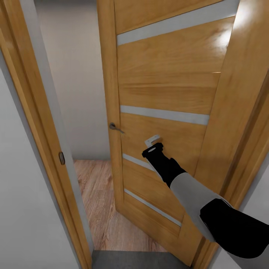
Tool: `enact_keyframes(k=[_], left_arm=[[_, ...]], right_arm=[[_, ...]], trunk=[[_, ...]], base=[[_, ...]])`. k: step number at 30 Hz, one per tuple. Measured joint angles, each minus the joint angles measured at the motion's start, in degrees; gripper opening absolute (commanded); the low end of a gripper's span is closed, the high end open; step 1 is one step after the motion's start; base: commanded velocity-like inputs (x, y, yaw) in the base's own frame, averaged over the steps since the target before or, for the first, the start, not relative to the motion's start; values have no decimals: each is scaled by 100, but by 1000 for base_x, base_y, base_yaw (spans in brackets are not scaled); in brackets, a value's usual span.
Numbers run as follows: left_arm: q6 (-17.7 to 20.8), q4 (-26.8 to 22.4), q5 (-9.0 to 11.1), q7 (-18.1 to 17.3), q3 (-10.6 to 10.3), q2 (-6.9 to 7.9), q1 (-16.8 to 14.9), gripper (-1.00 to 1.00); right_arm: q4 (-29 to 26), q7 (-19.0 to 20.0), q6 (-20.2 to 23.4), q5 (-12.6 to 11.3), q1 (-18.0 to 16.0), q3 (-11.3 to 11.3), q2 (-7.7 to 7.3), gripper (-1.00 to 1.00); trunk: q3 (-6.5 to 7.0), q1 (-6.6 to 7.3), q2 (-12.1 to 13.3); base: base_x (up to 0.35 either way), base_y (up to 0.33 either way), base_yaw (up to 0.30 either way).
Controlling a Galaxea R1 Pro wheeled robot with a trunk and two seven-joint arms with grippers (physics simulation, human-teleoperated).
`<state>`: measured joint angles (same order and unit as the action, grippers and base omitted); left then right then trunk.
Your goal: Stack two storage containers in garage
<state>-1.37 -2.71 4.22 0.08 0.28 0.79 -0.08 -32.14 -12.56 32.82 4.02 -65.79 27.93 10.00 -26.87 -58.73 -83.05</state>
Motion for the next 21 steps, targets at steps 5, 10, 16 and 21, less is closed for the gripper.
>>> enact_keyframes(k=[5,10,16,21], left_arm=[[0,0,1,0,0,0,0,100],[0,0,0,0,0,0,0,100],[0,0,1,0,0,-5,0,100],[-1,-2,-4,-12,-11,-9,0,100]], right_arm=[[6,-5,13,-2,1,0,0,100],[55,-5,-4,-3,1,-5,0,100],[66,-13,5,-3,-1,-6,0,100],[67,-32,1,3,-5,-7,0,100]], trunk=[[0,0,0],[0,0,0],[0,0,0],[0,0,0]], base=[[0,0,0],[0,0,0],[0,0,0],[26,0,0]])
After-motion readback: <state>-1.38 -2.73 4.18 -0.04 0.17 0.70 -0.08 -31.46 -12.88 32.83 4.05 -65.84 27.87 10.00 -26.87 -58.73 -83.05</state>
